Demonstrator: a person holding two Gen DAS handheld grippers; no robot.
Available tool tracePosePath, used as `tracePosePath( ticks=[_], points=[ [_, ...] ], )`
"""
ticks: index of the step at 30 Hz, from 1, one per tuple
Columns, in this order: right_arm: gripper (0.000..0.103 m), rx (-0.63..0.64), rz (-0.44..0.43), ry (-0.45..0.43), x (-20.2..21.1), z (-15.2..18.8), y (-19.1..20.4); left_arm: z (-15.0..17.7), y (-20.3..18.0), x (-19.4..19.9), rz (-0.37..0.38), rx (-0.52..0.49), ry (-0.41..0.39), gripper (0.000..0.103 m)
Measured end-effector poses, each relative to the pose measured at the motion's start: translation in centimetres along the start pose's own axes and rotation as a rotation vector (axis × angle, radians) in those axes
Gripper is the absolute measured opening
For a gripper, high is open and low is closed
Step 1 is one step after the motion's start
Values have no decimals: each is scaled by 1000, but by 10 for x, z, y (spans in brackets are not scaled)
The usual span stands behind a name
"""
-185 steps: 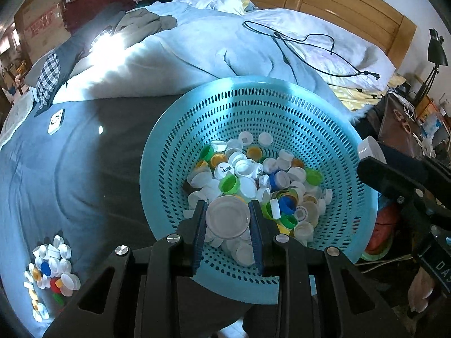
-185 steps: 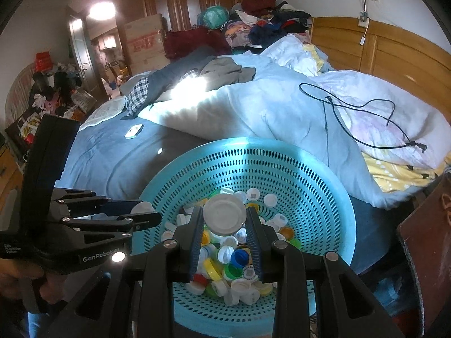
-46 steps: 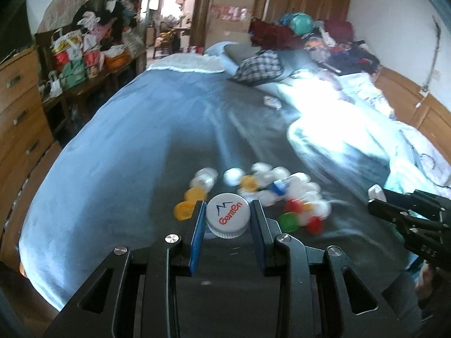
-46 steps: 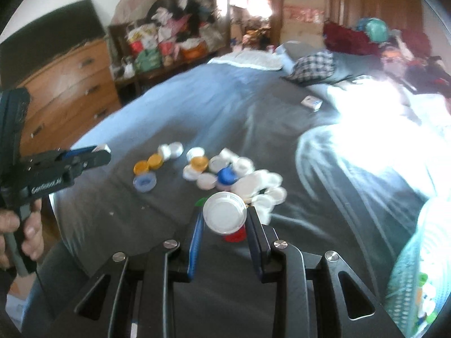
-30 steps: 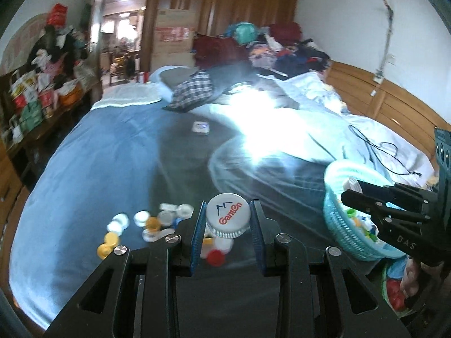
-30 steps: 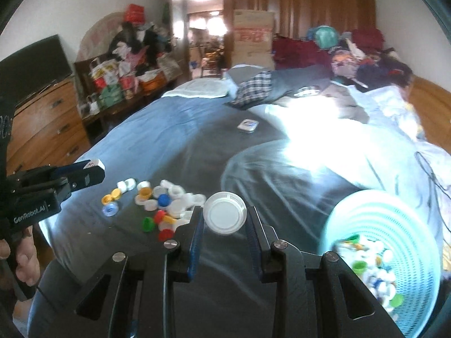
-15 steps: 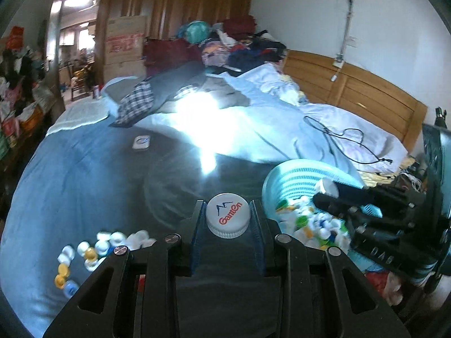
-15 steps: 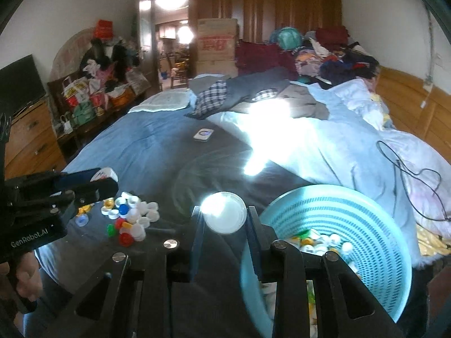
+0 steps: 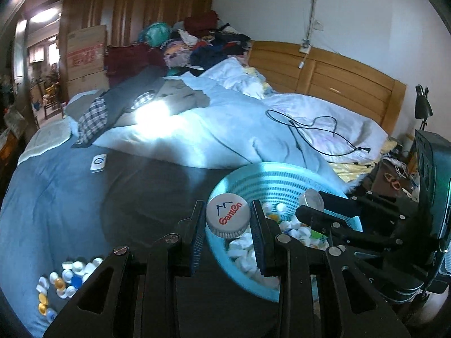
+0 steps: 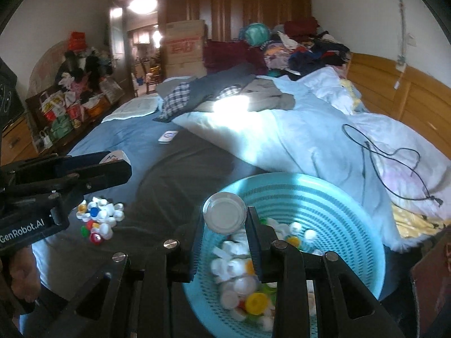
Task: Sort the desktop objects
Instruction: 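Carry both held white caps over the blue basket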
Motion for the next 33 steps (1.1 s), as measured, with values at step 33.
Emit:
tracePosePath(
  ticks=[33],
  points=[
    [32,-134,-24,122,-24,43,-81,19,-71,-89,32,-66,277,26]
  ],
)
Point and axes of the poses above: each gripper's, at about its wrist camera, not at the fingertips, and x roughly against the way its jaws point, y to its left, z to its underside, the point moved 4 cm from there along -x, roughly the way its jaws point, and after that the axes turned 11 degrees about x, right-handed, at the moved point
